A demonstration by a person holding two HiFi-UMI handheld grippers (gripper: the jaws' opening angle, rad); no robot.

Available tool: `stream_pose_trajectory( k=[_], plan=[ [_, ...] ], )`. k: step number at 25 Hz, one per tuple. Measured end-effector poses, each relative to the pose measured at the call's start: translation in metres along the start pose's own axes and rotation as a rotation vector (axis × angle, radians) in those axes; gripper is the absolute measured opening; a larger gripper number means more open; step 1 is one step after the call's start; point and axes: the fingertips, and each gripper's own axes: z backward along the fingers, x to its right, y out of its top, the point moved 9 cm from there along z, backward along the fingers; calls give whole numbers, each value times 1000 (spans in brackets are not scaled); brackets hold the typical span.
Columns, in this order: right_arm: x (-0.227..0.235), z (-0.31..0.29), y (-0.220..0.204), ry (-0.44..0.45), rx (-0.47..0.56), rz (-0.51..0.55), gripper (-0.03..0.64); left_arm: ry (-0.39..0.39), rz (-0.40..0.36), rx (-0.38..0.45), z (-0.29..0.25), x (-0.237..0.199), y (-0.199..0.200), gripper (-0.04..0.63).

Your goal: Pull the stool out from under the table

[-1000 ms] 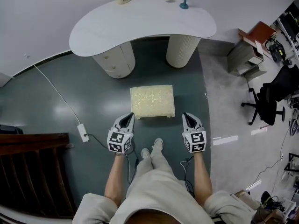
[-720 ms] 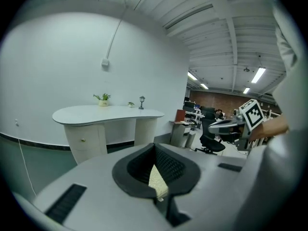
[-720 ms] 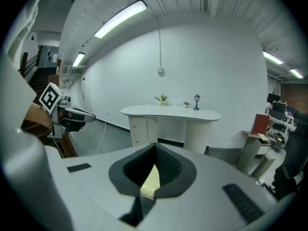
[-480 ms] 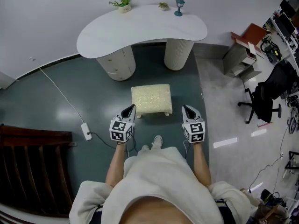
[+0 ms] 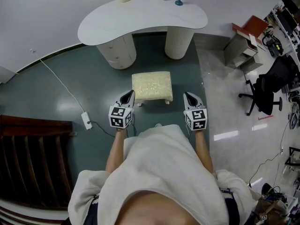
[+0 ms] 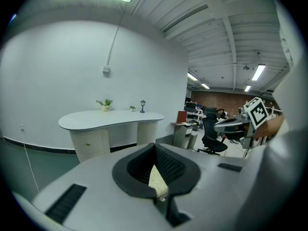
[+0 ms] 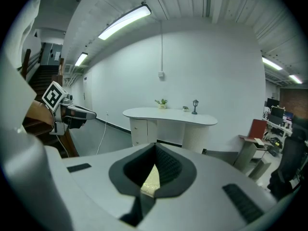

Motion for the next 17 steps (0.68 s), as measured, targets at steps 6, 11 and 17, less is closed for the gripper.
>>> stream_pose_trajectory(
  k=[6,11,17],
  plan=[
    [3,3,0,4,12,16,-5,15,9,6,3,3,-6,11],
    [5,4,1,6,9,12,-5,11,4,4,0,7,-4,11],
    [3,-3,0,13,11,15,-5,5,2,4,-4,5,-4,11]
  ],
)
